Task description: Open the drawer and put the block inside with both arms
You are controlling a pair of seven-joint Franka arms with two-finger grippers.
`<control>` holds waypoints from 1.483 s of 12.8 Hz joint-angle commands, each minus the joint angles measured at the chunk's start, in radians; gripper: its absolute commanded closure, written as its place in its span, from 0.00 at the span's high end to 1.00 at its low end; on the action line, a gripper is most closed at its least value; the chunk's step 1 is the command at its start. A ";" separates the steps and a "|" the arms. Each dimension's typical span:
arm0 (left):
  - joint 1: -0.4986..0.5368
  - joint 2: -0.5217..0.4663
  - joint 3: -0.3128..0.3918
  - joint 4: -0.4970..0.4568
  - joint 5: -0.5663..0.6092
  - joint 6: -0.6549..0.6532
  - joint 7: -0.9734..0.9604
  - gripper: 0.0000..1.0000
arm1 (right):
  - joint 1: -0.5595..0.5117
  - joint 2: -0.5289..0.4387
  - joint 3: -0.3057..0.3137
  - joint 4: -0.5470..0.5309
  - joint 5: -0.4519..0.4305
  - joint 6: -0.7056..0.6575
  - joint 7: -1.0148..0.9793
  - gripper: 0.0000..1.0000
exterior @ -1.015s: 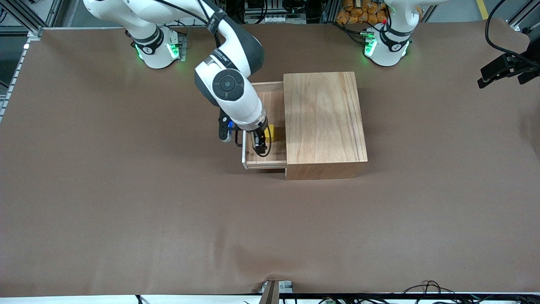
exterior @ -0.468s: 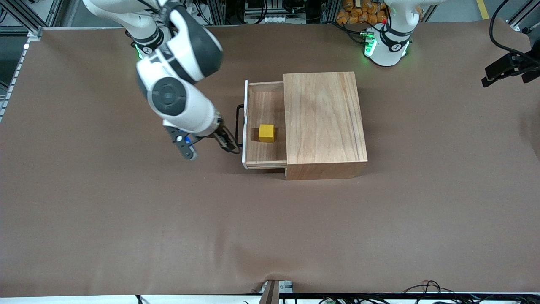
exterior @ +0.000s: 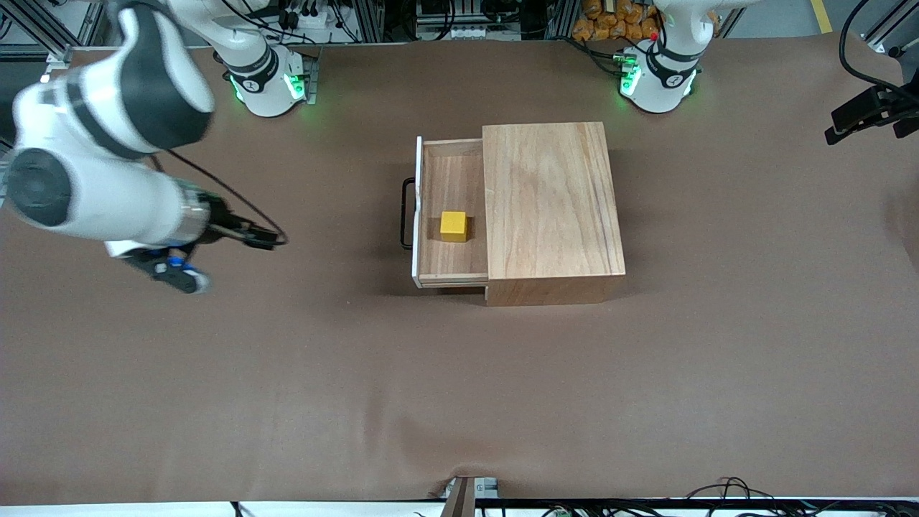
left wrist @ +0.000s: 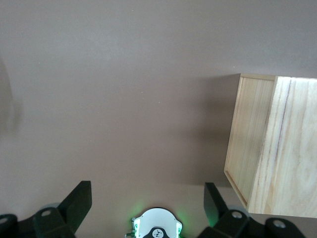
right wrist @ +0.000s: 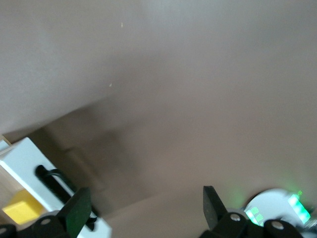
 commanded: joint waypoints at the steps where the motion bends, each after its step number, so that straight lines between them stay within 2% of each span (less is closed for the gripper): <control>1: -0.002 0.001 -0.009 0.012 -0.015 -0.010 -0.001 1.00 | -0.165 -0.075 0.019 -0.043 -0.014 -0.007 -0.301 1.00; 3: 0.006 0.001 -0.009 0.008 -0.063 -0.018 0.007 1.00 | -0.247 -0.157 0.019 -0.095 -0.014 -0.004 -0.491 1.00; 5: 0.004 0.000 -0.007 0.006 -0.072 -0.026 -0.001 1.00 | -0.264 -0.254 0.010 -0.144 -0.015 -0.004 -0.622 1.00; 8: -0.002 -0.007 -0.024 0.008 -0.063 -0.044 -0.065 1.00 | -0.146 -0.302 -0.123 -0.135 -0.067 -0.048 -0.684 1.00; 12: 0.000 -0.011 -0.053 0.005 -0.007 -0.049 -0.053 1.00 | -0.109 -0.363 -0.124 -0.129 -0.130 -0.090 -0.660 1.00; 14: 0.004 -0.017 -0.084 0.003 0.032 -0.046 -0.056 1.00 | -0.109 -0.360 -0.122 -0.124 -0.130 -0.082 -0.620 1.00; 19: 0.000 -0.010 -0.086 0.006 0.032 -0.026 -0.050 1.00 | -0.114 -0.342 -0.124 -0.096 -0.115 -0.047 -0.557 1.00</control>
